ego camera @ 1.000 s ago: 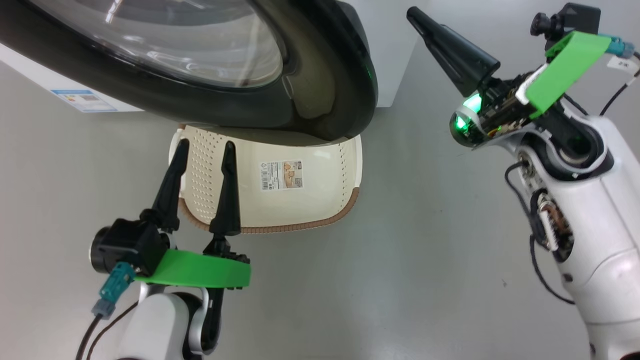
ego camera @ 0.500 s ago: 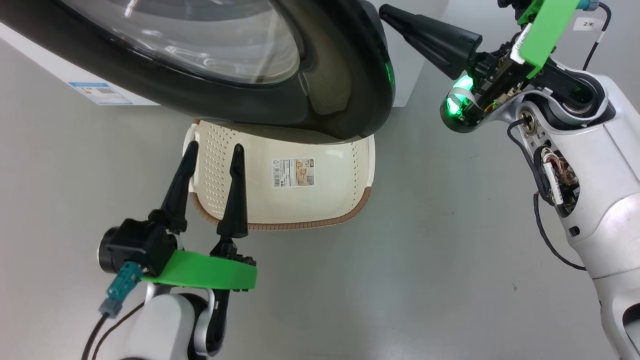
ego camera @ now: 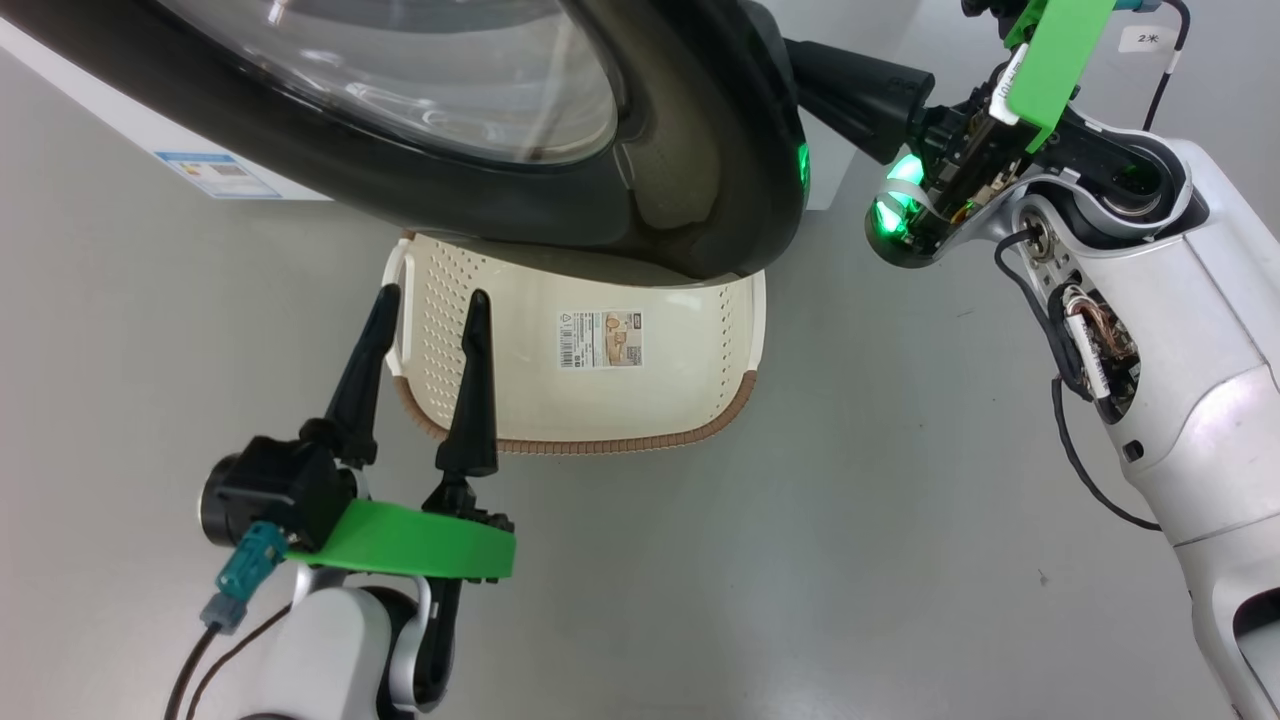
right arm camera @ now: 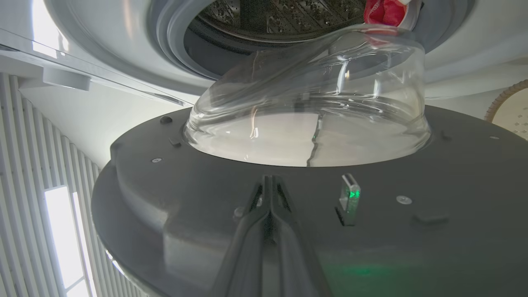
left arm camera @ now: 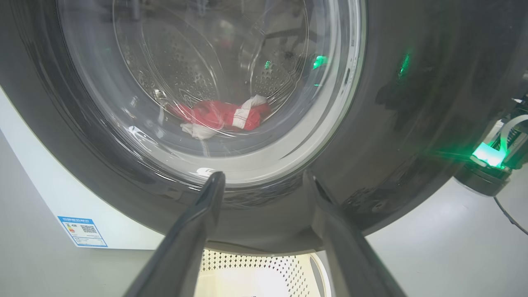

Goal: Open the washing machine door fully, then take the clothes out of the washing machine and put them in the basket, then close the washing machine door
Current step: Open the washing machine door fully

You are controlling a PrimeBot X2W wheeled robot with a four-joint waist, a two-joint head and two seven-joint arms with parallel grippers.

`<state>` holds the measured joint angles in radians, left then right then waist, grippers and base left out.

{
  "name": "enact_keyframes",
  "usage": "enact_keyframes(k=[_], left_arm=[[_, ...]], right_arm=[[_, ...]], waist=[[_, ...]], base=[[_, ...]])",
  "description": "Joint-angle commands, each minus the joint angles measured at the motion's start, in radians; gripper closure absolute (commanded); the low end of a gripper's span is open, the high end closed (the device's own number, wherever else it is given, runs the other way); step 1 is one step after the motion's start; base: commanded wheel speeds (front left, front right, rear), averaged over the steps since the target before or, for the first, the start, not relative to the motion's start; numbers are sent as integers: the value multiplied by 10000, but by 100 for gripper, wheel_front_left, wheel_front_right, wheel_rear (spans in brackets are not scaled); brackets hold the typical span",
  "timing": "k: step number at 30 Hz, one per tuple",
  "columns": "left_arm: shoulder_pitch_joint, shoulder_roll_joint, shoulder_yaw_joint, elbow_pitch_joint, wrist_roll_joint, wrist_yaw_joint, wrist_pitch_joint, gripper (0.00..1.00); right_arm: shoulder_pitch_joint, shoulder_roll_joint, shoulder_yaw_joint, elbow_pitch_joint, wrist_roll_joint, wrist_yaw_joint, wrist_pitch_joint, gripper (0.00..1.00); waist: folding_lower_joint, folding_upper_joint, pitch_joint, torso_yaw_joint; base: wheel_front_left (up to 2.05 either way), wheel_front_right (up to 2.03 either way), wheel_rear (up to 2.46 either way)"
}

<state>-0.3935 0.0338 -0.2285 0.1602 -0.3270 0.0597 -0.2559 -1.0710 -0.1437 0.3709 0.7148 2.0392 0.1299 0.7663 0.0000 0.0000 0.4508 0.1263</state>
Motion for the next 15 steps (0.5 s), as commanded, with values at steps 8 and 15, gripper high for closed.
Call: enact_keyframes(k=[8, 15], left_arm=[[-120, 164, 371, -184, 97, -38, -59, 0], [39, 164, 438, -141, 127, -12, -59, 0]], right_arm=[[375, 277, 40, -541, -127, 8, 279, 100], [913, 374, 214, -791, -325, 8, 404, 100]], waist=[[0, 0, -183, -12], [0, 0, -554, -24]], base=[[0, 0, 0], [0, 0, 0]])
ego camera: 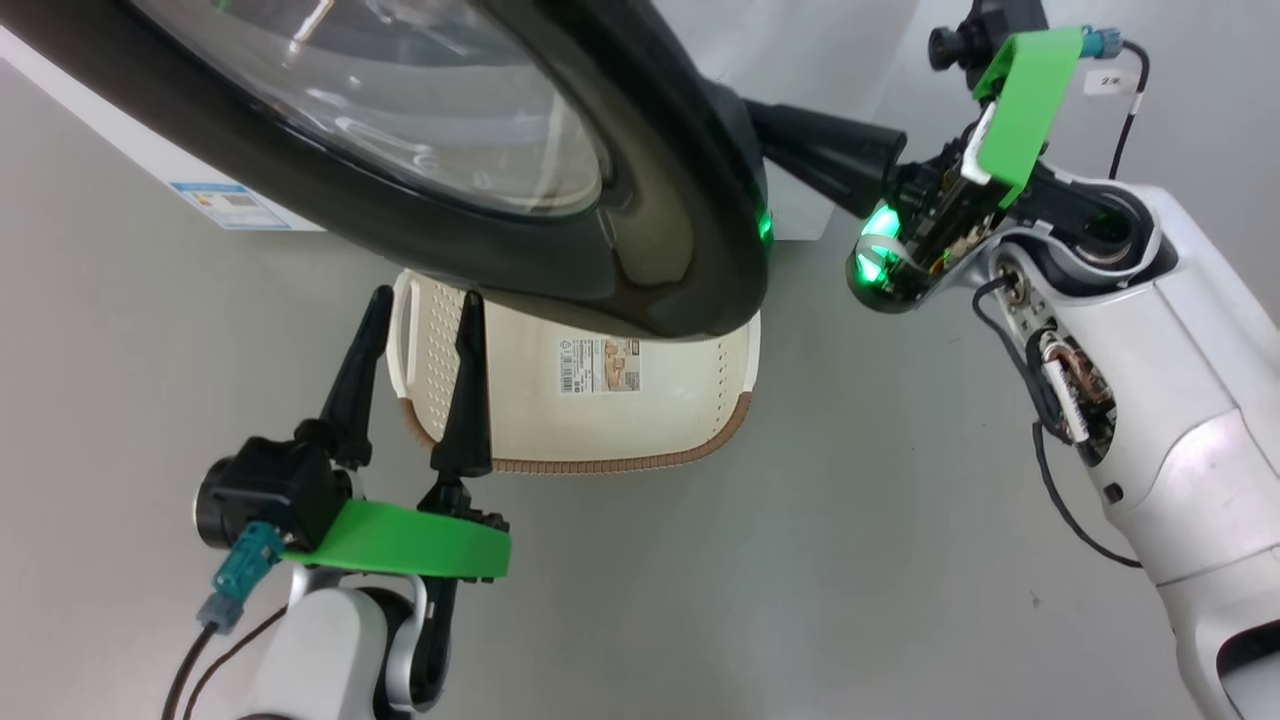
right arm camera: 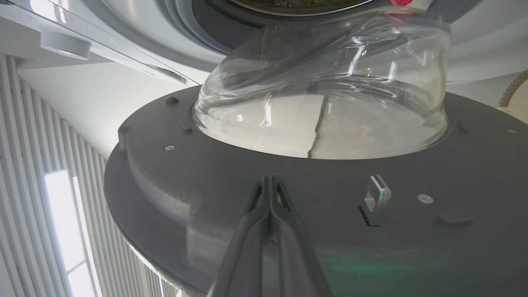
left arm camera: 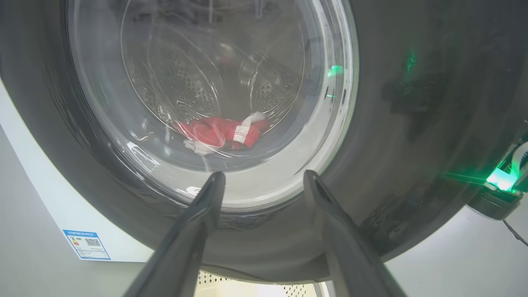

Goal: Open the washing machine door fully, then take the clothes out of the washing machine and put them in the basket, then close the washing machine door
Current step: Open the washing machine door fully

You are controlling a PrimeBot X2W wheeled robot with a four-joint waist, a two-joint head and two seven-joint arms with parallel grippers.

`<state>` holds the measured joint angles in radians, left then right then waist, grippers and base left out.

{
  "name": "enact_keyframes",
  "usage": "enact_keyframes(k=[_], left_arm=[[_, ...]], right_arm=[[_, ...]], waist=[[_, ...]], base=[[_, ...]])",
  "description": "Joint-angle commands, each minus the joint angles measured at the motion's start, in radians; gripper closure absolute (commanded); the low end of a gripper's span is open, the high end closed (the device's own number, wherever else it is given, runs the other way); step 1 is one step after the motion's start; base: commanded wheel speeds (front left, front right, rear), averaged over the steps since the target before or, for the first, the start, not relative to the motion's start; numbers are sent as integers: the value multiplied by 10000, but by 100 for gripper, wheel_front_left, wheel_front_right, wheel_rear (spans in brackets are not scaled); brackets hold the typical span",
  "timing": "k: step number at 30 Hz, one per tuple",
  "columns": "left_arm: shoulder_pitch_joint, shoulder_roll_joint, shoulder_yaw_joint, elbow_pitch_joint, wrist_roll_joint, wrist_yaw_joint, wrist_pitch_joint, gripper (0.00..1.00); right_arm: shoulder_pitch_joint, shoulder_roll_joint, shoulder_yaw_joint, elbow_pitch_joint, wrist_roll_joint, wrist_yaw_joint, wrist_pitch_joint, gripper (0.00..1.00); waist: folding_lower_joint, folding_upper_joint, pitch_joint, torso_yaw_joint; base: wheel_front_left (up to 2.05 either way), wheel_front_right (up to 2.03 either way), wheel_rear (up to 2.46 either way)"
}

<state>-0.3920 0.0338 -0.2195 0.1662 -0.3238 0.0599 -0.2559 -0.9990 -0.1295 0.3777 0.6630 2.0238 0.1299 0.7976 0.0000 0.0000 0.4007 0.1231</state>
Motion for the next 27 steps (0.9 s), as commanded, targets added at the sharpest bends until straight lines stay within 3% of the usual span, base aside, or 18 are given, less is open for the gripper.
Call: enact_keyframes(k=[1, 27], left_arm=[[44, 164, 347, -193, 79, -12, -59, 0], [1212, 164, 551, -224, -273, 312, -59, 0]], right_arm=[[272, 239, 168, -306, -193, 8, 106, 100], [2281, 223, 622, -850, -700, 8, 276, 100]], waist=[[0, 0, -104, 26], [0, 0, -1998, 1252]], base=[[0, 0, 0], [0, 0, 0]])
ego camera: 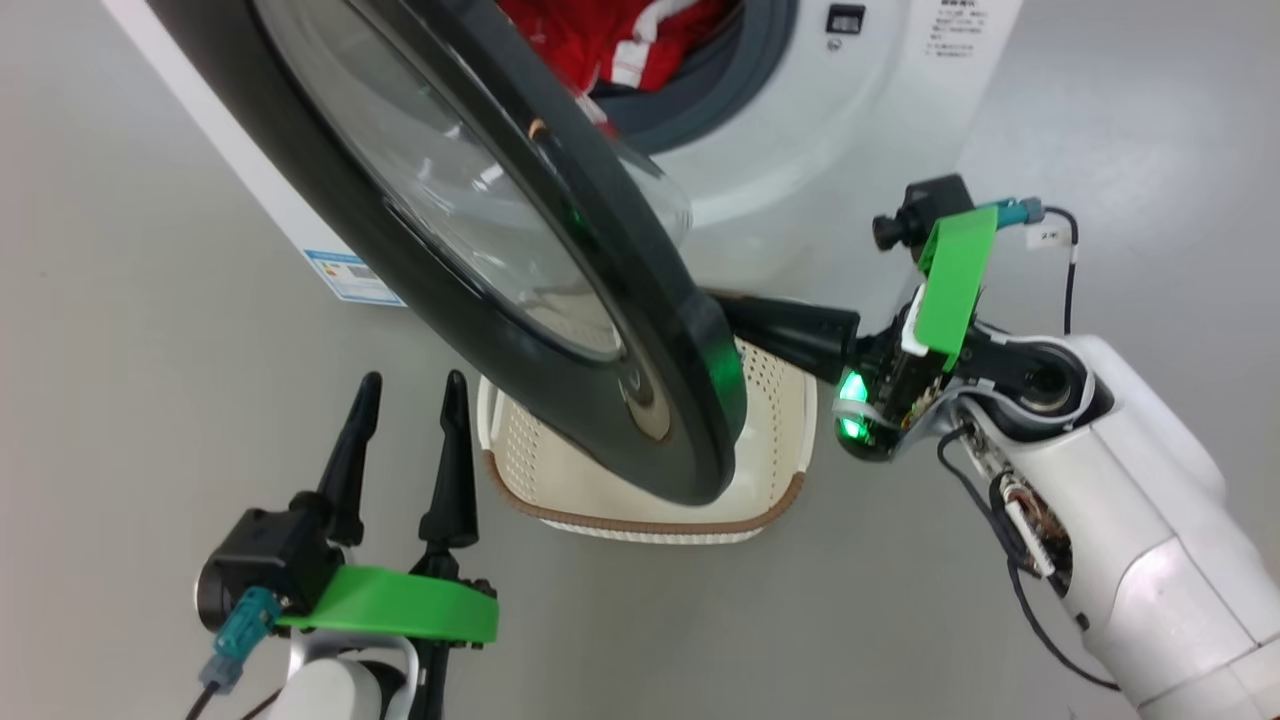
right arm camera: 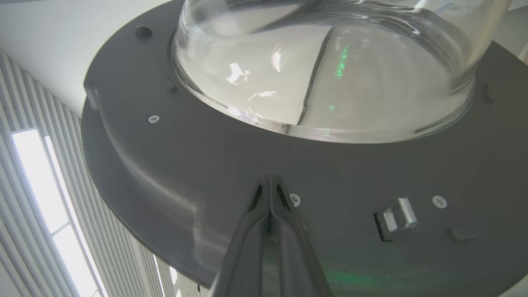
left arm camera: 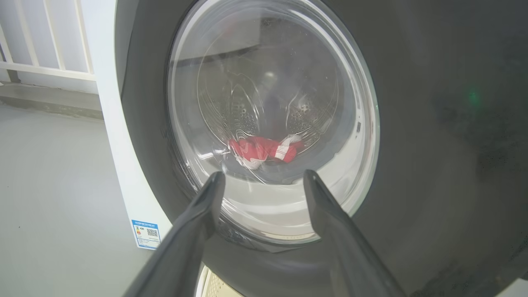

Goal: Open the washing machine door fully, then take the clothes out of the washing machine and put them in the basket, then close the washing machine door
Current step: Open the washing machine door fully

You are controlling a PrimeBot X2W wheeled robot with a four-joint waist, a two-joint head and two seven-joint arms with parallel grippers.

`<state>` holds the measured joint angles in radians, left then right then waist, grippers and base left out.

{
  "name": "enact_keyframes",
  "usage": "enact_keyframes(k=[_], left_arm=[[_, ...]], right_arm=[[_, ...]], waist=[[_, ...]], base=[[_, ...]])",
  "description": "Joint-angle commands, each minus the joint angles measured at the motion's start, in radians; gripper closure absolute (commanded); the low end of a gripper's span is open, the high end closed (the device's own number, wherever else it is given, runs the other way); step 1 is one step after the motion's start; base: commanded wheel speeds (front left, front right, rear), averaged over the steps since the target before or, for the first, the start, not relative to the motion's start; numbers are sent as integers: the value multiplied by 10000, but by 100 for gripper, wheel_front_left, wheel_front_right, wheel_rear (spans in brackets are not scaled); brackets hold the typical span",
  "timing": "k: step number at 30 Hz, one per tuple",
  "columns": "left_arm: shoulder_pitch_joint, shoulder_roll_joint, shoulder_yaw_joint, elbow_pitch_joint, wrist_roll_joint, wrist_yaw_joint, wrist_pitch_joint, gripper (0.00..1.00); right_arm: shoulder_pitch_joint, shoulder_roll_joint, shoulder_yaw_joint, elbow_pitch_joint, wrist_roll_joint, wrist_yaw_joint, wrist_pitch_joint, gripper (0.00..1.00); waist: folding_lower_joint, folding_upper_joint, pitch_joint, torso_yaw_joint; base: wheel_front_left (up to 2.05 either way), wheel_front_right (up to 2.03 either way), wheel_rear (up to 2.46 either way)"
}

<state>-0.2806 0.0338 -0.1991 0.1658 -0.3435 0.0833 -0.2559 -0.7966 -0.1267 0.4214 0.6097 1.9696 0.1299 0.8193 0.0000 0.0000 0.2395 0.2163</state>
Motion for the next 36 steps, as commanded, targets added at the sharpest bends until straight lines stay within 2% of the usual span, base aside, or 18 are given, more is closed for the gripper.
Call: enact_keyframes(k=[1, 13, 36], left_arm=[[154, 164, 357, -208, -75, 82, -59, 0], [528, 164, 418, -87, 41, 51, -59, 0], [900, 164, 282, 329, 58, -5, -59, 0]], right_arm=[[352, 202, 205, -325, -181, 8, 45, 100], [1047, 379, 473, -471, -195, 8, 150, 100], [1839, 626, 990, -370, -18, 8, 279, 100]], waist=[[0, 0, -476, 380], [0, 0, -1090, 953], [0, 0, -1862, 2516]], base=[[0, 0, 0], [0, 0, 0], [0, 0, 0]])
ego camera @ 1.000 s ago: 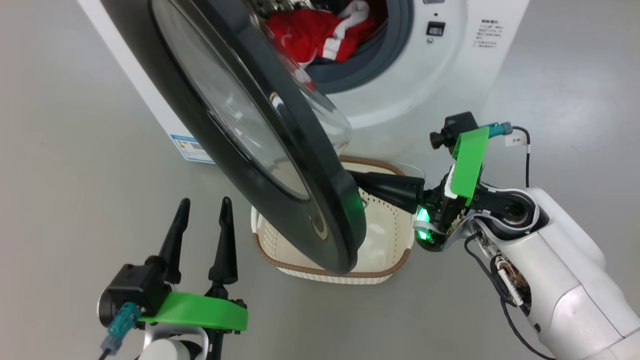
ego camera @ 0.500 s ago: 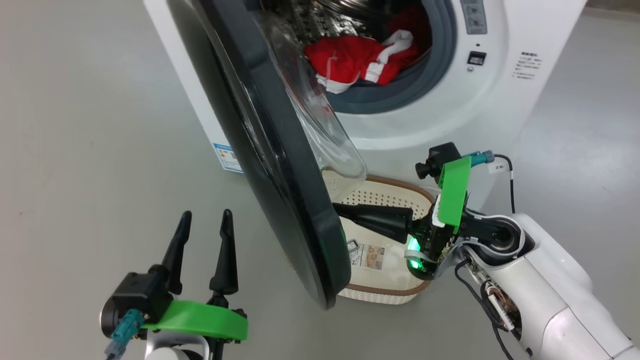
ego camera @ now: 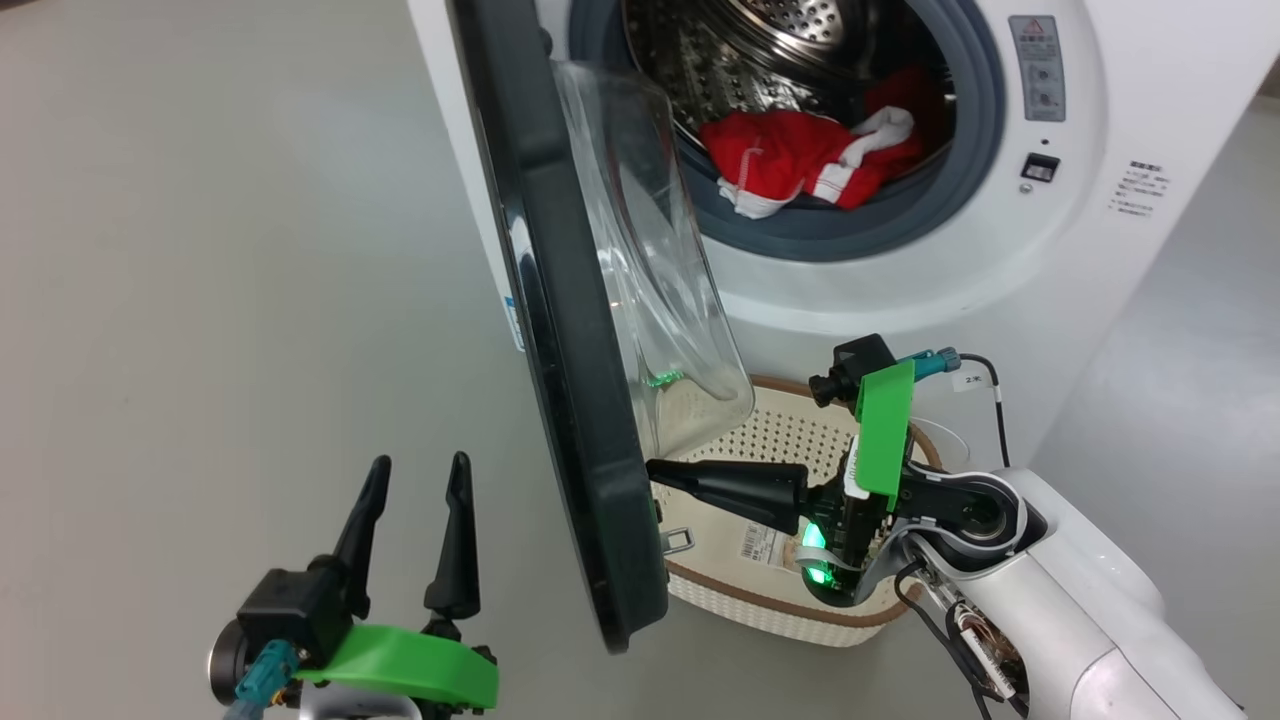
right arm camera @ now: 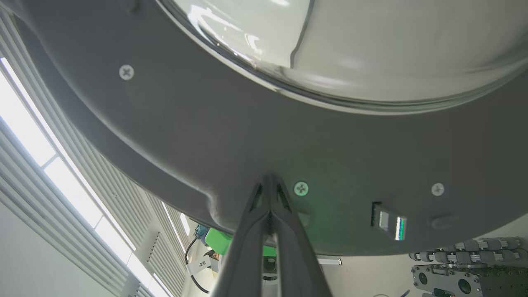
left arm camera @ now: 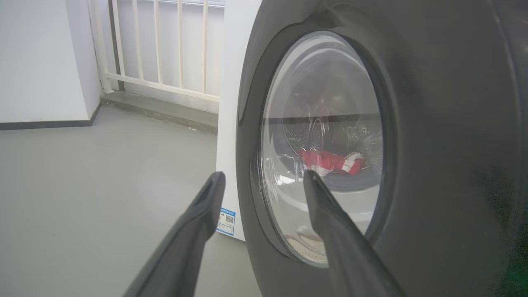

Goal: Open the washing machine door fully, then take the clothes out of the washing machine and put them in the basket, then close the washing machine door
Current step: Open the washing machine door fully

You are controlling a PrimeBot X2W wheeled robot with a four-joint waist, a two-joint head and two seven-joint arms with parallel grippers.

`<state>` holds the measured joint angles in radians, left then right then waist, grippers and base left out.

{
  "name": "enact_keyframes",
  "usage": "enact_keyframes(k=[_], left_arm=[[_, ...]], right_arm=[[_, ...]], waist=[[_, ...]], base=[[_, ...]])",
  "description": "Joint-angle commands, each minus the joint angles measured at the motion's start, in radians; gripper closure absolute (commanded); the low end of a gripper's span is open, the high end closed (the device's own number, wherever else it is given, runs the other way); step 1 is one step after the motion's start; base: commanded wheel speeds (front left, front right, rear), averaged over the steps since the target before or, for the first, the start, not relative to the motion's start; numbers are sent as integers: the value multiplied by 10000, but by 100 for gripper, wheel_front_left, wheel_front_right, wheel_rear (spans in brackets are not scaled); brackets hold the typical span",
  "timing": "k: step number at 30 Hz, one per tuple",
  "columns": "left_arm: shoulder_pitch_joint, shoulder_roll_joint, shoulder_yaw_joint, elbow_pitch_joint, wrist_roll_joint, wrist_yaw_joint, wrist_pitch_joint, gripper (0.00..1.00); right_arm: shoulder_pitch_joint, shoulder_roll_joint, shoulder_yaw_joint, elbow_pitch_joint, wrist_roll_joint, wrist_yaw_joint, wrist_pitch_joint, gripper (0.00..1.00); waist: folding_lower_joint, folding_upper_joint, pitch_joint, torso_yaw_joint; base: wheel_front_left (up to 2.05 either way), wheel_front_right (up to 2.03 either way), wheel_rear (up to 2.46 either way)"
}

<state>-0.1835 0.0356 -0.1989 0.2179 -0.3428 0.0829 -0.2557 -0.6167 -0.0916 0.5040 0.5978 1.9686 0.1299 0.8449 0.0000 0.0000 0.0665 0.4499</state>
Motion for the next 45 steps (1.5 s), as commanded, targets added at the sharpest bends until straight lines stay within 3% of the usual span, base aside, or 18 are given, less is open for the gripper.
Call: enact_keyframes(k=[1, 8, 27, 33, 34, 35, 36, 45], left_arm=[[-58, 146, 287, -178, 59, -6, -61, 0], [-2, 148, 278, -70, 121, -77, -61, 0], [328, 158, 577, -517, 130, 62, -61, 0], [320, 155, 483, -338, 108, 42, -61, 0], [308, 155, 462, -310, 105, 37, -61, 0], [292, 155, 436, -293, 108, 21, -61, 0], [272, 155, 410, -297, 124, -5, -61, 0], [270, 176, 394, -317, 197, -94, -61, 0]], right_arm=[[59, 283, 180, -257, 5, 8, 28, 100], [173, 330, 280, -285, 44, 8, -13, 100], [-162, 399, 693, -46, 136, 8, 108, 100], [-60, 403, 495, 41, -301, 8, -664, 100], [-25, 403, 411, 29, -342, 8, -801, 90], [6, 399, 333, 5, -392, 8, -926, 57], [43, 391, 256, -32, -438, 8, -1037, 2], [579, 35, -264, -744, -1266, 8, -2223, 0]], waist=[[0, 0, -159, 242], [0, 0, -299, 657], [0, 0, -110, 800], [0, 0, -199, 737], [0, 0, -215, 727], [0, 0, -228, 719], [0, 0, -239, 712], [0, 0, -364, 641]], base=[[0, 0, 0], [0, 0, 0], [0, 0, 0], [0, 0, 0], [0, 0, 0], [0, 0, 0], [0, 0, 0], [0, 0, 0]])
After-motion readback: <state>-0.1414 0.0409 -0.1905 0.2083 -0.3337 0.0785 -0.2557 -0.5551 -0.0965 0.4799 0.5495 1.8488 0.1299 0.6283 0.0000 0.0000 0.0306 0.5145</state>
